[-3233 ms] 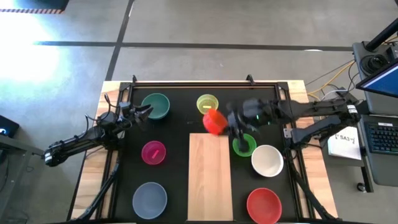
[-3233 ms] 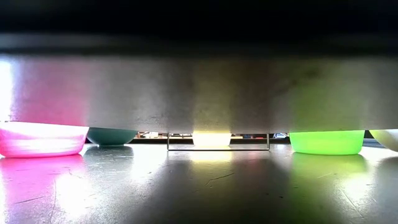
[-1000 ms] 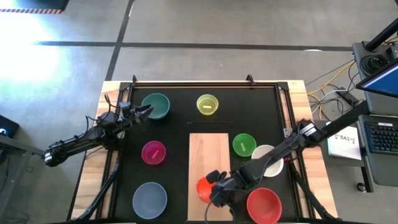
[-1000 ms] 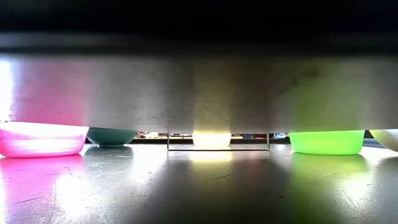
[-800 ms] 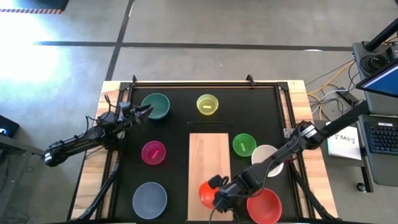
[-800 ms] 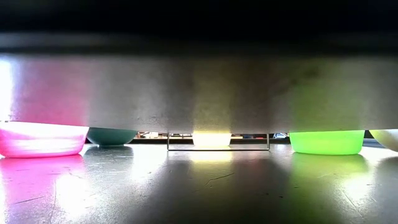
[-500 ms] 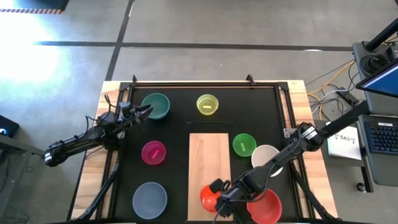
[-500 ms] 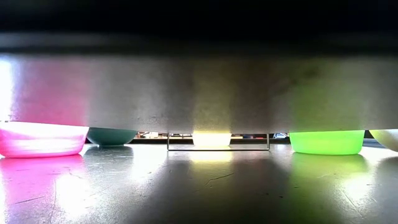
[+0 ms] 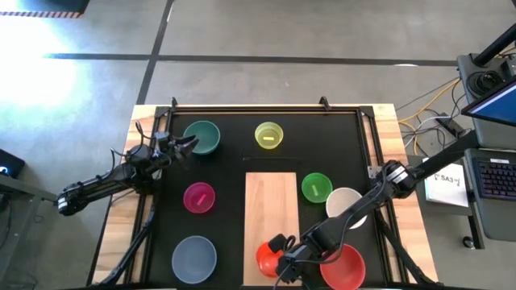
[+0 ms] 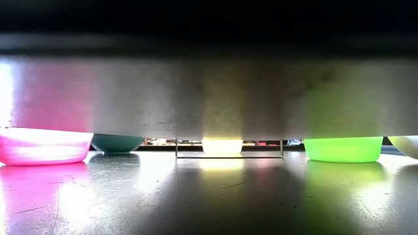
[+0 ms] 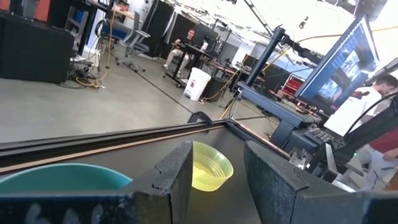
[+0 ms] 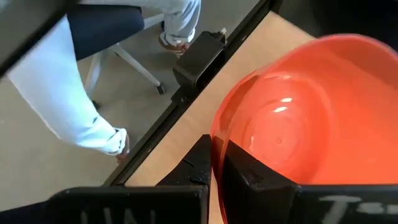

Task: Place and stack bowls onto a shelf
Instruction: Put the small orange bowl on the shelf, then stack the small pink bowl on top of the small orange bowl on the shelf

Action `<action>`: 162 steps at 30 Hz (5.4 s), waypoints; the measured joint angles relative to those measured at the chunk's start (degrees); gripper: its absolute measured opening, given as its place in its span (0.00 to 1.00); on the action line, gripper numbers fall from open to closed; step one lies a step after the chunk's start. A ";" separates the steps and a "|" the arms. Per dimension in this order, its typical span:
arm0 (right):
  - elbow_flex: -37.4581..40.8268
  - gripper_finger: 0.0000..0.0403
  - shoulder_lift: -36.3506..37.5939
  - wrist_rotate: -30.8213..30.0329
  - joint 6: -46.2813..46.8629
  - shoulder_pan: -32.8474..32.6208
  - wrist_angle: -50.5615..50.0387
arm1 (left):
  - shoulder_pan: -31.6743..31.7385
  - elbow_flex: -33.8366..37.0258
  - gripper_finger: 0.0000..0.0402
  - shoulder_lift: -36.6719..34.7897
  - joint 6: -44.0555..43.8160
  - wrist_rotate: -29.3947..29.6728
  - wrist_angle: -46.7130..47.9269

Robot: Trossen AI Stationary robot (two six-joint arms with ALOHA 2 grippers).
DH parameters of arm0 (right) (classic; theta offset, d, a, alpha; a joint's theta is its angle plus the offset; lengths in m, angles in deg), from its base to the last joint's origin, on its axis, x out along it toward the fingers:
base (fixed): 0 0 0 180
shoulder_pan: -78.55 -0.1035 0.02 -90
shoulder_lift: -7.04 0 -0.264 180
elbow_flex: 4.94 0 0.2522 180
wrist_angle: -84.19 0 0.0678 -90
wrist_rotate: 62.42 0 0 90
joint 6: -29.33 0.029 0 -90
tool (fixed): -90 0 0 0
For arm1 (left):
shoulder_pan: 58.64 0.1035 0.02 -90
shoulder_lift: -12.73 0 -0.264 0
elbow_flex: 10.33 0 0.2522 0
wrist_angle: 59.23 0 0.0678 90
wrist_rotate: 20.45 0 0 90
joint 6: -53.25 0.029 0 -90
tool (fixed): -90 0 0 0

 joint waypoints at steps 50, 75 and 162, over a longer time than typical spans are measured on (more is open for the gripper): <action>-25.15 0.24 1.70 -19.51 0.01 12.55 -49.55 | -0.02 0.00 0.31 0.09 1.54 -0.03 -1.02; 10.49 0.17 30.98 -19.31 5.23 24.24 -26.72 | -0.03 -11.49 0.31 20.80 -4.93 -7.19 -0.14; 27.58 0.33 39.00 -6.62 -7.18 22.85 -4.86 | -44.35 -66.07 0.00 84.32 8.84 -11.11 40.21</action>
